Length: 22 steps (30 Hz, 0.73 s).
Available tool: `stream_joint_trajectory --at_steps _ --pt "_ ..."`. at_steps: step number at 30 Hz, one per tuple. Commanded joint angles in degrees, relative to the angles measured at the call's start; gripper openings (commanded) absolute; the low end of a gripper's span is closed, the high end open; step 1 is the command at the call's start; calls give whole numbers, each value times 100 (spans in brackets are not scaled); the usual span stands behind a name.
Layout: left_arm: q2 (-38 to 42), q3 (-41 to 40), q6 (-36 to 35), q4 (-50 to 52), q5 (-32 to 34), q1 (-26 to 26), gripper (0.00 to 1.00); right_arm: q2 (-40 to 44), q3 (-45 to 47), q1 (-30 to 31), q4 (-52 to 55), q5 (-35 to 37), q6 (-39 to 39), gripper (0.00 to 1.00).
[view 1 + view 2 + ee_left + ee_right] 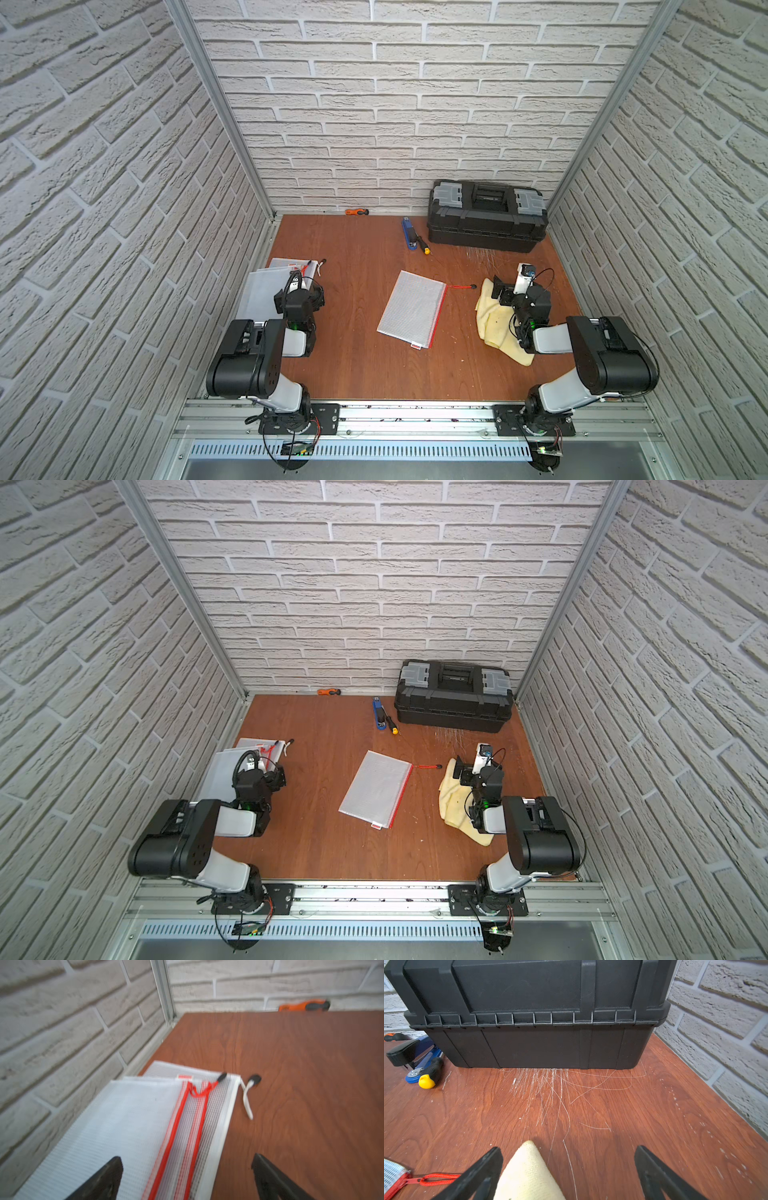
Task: Wipe the document bag
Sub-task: Reset both arms
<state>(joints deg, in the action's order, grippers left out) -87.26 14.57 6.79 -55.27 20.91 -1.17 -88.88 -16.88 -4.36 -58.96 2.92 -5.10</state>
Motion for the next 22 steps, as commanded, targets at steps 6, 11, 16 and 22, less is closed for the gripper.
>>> stream_joint_trajectory --at_steps 6,11,16,22 --pt "-255 713 -26 238 -1238 444 98 -34 -133 40 -144 -747 338 100" --pt "-315 678 -46 46 -1236 443 98 -74 -344 41 161 -1390 598 100" --pt "-320 679 -46 34 -1238 445 98 -68 -407 40 307 -1330 590 100" --pt "-318 670 -46 21 -1215 447 98 -55 -395 37 290 -1295 570 100"
